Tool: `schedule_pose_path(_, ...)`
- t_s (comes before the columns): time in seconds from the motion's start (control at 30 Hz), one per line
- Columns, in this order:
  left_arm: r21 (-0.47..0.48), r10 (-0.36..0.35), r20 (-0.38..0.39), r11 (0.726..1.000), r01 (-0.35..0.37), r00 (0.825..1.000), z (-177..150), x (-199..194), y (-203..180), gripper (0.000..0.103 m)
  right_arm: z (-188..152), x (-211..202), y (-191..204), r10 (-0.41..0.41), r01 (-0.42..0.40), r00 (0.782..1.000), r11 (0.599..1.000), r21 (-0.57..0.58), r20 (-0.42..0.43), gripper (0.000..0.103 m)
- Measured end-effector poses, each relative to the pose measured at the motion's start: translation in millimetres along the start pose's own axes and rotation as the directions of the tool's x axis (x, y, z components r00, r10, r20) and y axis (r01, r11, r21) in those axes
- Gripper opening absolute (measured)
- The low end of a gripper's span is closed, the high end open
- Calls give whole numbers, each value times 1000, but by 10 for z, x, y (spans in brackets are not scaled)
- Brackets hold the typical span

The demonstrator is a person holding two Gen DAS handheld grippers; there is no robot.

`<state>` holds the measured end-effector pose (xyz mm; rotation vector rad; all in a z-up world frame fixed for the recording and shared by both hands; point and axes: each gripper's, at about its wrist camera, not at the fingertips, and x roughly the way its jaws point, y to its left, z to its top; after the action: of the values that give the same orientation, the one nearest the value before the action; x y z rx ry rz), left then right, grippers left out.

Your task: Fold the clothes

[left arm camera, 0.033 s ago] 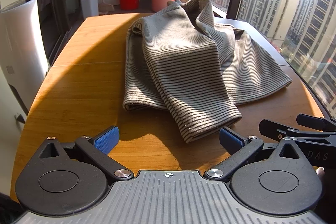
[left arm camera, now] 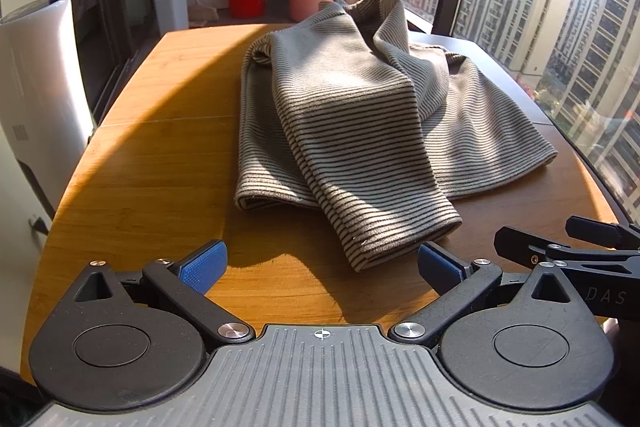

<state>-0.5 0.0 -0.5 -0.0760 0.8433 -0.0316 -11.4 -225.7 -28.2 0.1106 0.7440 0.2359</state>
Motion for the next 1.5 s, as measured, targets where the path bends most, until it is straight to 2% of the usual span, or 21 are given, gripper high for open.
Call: schedule_pose_path(1.5, -10, 13, -28, 1000, -13, 1000, -38, 51, 27, 103, 17, 29, 41, -32, 31, 999, 999, -20, -38, 103)
